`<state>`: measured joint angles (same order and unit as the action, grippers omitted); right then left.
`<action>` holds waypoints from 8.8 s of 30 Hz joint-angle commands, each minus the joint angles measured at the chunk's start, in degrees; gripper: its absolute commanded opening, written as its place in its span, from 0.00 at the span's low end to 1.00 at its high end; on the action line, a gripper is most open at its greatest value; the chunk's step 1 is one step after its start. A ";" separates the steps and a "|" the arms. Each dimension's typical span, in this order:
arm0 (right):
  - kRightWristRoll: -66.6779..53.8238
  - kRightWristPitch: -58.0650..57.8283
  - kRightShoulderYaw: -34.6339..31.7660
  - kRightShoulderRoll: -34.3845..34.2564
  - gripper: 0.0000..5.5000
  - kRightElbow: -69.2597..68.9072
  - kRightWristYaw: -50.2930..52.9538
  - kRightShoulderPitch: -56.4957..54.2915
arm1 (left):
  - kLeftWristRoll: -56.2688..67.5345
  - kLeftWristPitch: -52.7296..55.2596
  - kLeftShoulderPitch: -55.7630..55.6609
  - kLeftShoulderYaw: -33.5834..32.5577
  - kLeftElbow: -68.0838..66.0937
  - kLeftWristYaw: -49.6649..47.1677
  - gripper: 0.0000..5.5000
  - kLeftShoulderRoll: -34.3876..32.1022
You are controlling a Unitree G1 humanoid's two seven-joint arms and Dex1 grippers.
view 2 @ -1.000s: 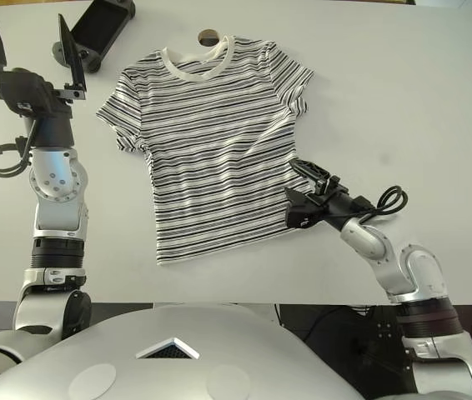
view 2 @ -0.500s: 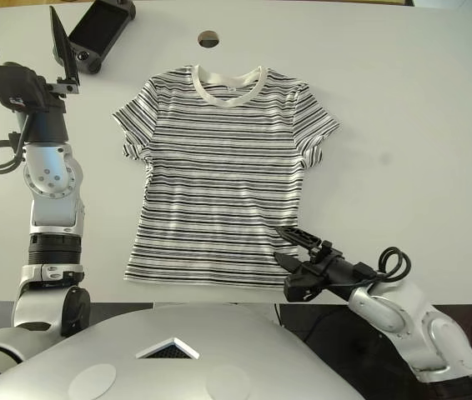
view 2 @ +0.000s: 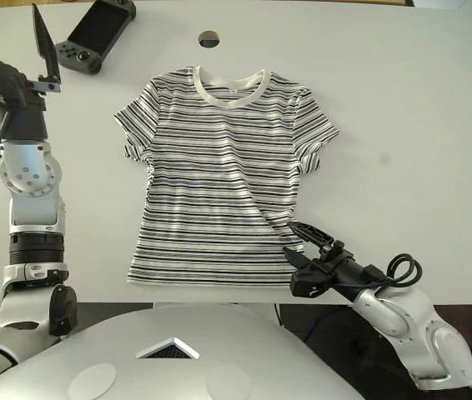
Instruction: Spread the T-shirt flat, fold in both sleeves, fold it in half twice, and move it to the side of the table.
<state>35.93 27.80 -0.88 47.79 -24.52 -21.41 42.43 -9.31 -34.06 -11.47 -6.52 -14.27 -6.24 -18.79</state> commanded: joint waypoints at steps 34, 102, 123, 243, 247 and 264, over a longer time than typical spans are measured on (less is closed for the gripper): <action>6.89 2.04 18.55 -14.00 0.63 74.72 15.76 -70.92 | -1.72 -1.25 1.53 2.66 3.09 2.91 0.76 1.43; -30.74 -13.51 -2.38 -23.64 0.63 4.79 10.58 -42.90 | -52.17 -2.45 -30.69 53.95 -52.19 -9.62 0.73 -15.93; -31.29 -15.34 -4.45 -23.95 0.63 3.37 9.52 -42.78 | -50.92 -5.12 -30.25 57.05 -53.23 -5.89 0.11 -15.33; 14.40 8.40 34.88 -1.81 0.02 74.93 44.67 -76.52 | -28.54 0.17 -8.75 25.91 -8.52 -5.08 0.54 -8.42; 15.23 7.58 34.85 -2.64 0.02 72.47 42.64 -75.48 | -28.64 0.24 -8.57 26.02 -8.81 -5.14 0.54 -8.24; 19.98 5.20 38.67 -11.82 0.28 72.49 40.29 -79.13 | -28.64 0.21 -8.16 26.11 -9.65 -4.52 0.54 -7.86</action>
<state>55.21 33.40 37.89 36.19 48.61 18.52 -35.28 -38.36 -34.05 -19.94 20.03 -23.51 -11.64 -26.37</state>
